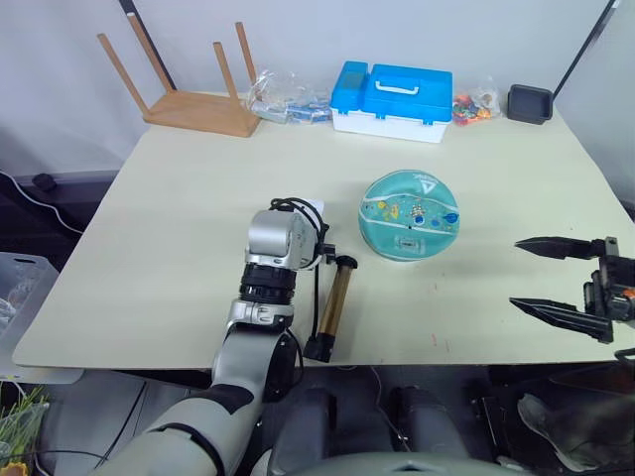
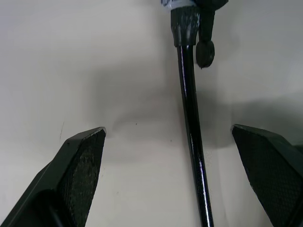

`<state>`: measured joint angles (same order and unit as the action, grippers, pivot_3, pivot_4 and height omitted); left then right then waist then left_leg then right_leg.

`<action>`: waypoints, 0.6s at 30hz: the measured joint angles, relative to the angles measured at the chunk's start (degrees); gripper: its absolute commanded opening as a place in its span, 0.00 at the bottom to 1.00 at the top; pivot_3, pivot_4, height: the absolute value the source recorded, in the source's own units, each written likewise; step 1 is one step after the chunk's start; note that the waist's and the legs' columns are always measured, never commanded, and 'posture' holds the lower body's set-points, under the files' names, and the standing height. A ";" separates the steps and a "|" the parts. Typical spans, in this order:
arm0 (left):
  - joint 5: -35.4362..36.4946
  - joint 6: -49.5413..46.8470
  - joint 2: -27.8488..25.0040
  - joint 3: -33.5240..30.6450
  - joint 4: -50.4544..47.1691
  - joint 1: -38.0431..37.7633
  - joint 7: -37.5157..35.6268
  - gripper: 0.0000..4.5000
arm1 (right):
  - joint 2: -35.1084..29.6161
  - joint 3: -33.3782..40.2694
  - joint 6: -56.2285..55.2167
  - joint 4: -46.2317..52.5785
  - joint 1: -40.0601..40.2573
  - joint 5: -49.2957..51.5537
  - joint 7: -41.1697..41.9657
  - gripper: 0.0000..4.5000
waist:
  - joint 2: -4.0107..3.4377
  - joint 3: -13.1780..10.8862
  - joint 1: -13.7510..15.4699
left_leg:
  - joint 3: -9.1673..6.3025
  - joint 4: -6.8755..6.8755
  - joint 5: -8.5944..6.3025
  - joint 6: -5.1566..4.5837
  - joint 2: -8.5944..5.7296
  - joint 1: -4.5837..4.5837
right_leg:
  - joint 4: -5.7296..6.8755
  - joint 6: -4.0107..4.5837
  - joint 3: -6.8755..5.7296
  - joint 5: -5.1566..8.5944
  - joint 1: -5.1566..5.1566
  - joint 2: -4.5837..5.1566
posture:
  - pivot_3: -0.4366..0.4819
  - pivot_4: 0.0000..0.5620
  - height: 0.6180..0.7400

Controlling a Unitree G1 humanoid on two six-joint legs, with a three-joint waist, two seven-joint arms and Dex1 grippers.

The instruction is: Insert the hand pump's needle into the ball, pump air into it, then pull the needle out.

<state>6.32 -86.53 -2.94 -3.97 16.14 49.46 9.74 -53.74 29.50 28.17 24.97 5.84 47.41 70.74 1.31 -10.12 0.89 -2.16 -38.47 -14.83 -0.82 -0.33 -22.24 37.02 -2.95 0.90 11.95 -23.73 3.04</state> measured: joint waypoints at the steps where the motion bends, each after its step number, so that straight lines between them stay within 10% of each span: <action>1: 0.01 0.48 0.09 0.00 0.36 0.00 -0.16 0.82 | 0.02 0.00 0.00 0.00 0.00 -0.01 0.00 1.00 | 0.00 0.00 0.00 | 0.00 0.01 0.00 0.00 0.00 0.09 | -0.02 0.00 0.00 0.00 0.08 0.00 | 0.48 0.27 1.00; 9: 0.05 2.17 1.32 -0.16 2.10 0.23 -1.79 0.01 | 0.21 -0.02 -0.02 0.01 0.00 -0.05 -0.45 1.00 | -0.04 0.05 -0.26 | 0.06 0.09 -0.01 0.00 0.02 0.31 | -0.05 -0.07 0.05 0.05 0.25 -0.02 | 0.48 0.27 1.00; 18: 0.67 0.09 -0.26 -3.68 -4.77 -3.17 -3.78 0.01 | 1.51 -0.14 -0.08 1.30 0.43 -0.26 -1.70 1.00 | -0.01 0.02 -0.80 | 0.07 0.11 -0.01 0.01 0.04 0.23 | -0.05 -0.02 0.08 0.02 0.14 -0.04 | 0.48 0.27 1.00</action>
<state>6.99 -86.44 -3.20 -7.65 11.38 46.30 5.96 -52.23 29.36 28.09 26.27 6.28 47.15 69.04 1.30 -10.10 0.09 -2.10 -38.35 -14.84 -0.81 -0.29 -22.01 36.97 -2.97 0.98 11.97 -23.59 3.00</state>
